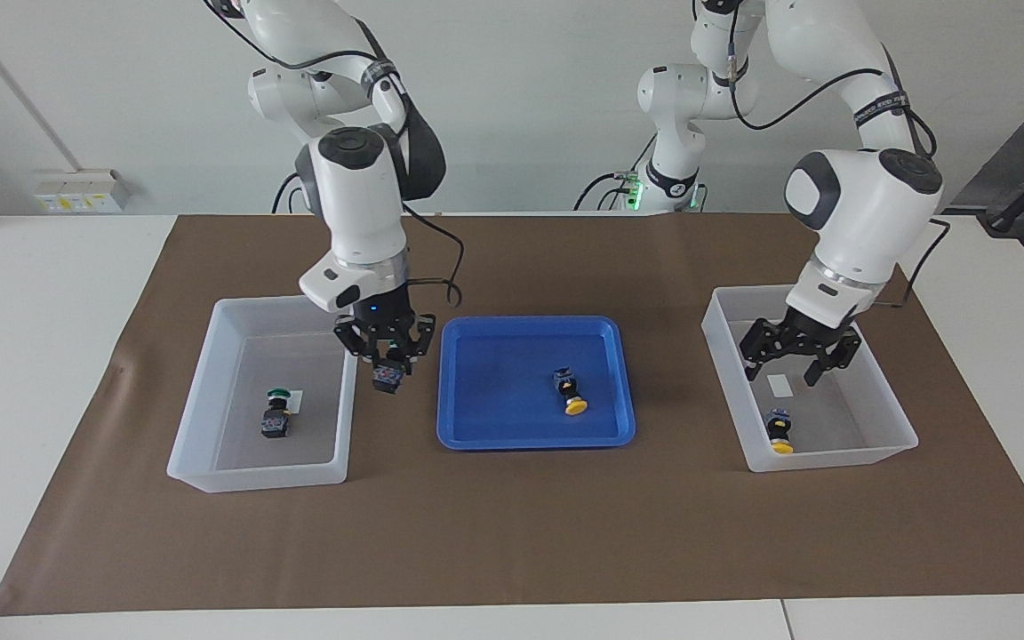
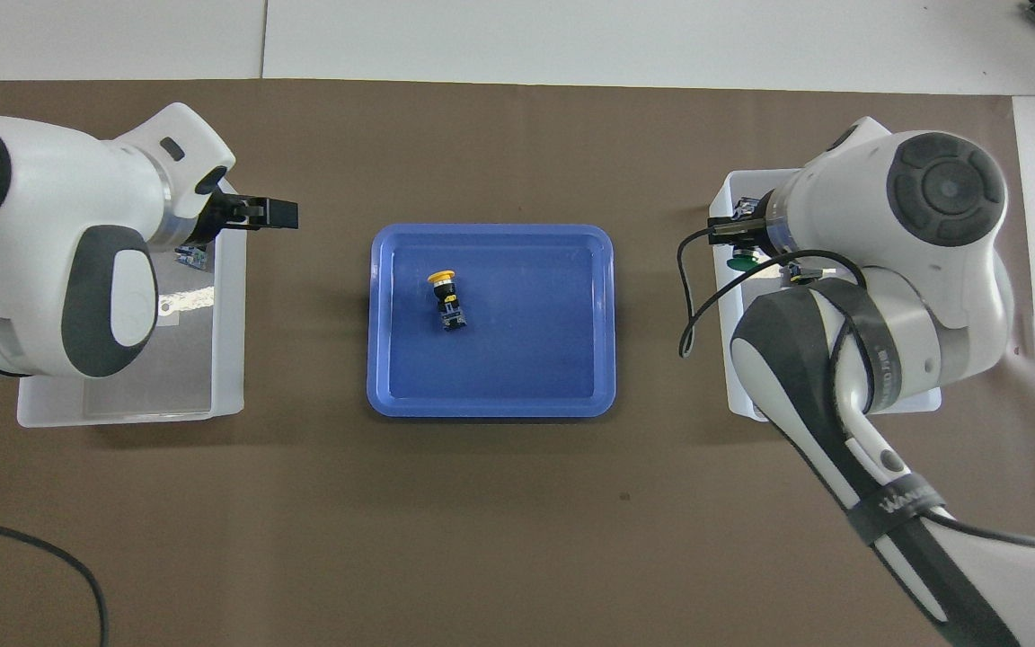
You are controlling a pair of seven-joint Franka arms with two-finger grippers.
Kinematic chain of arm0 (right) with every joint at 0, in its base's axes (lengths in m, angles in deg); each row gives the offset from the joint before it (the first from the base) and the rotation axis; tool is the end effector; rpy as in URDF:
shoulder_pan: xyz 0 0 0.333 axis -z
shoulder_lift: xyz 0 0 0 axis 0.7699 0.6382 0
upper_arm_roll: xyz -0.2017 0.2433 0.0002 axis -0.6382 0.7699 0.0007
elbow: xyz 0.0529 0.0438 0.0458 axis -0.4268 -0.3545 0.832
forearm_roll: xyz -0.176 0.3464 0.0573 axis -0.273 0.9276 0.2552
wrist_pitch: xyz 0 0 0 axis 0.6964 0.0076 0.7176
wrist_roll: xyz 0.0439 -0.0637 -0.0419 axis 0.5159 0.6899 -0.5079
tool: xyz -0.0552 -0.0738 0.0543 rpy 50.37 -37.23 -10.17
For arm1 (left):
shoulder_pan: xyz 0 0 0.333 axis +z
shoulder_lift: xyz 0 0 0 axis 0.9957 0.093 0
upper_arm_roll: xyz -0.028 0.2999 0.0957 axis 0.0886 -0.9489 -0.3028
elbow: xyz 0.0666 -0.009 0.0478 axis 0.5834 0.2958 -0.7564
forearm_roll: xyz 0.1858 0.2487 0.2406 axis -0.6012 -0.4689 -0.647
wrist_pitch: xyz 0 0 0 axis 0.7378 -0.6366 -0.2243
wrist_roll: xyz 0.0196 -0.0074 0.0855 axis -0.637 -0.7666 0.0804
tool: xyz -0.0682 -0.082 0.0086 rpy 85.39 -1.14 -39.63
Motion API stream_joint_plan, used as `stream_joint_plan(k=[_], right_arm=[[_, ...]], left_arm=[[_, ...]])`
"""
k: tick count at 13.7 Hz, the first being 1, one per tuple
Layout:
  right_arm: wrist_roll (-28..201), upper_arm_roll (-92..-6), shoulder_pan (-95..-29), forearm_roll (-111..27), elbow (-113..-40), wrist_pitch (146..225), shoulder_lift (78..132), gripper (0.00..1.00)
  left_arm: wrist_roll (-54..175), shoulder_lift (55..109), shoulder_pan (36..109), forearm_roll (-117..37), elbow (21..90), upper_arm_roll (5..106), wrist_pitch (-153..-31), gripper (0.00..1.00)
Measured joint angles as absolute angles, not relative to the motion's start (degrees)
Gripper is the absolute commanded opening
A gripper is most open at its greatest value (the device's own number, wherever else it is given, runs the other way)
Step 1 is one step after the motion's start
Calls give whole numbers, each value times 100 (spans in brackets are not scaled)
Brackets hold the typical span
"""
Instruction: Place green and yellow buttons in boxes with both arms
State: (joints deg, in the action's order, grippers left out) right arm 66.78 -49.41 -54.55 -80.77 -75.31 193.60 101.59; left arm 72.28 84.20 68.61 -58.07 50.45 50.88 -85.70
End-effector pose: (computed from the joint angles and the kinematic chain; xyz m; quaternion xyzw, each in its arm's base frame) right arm 0.6253 0.1128 0.4563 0.9936 0.0297 0.1046 0.0292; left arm 0.6190 -0.1629 0.4504 0.9876 -0.0569 0.1270 0.0728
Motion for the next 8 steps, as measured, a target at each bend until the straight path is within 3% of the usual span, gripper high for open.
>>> stream_joint_plan(k=[4, 7, 8], right_arm=[[8060, -4940, -4769, -7719, -7974, 19361, 10166, 0], [9036, -4938, -4640, -7496, -8374, 19430, 10172, 0], [9187, -4925, -4643, -7487, -8492, 19493, 10173, 6]], left_arm=[[5974, 8829, 5748, -5807, 5294, 5103, -9397, 100], [5447, 9200, 5218, -5807, 5562, 5100, -10032, 100], [5406, 9262, 5162, -5807, 5701, 5100, -10285, 100]])
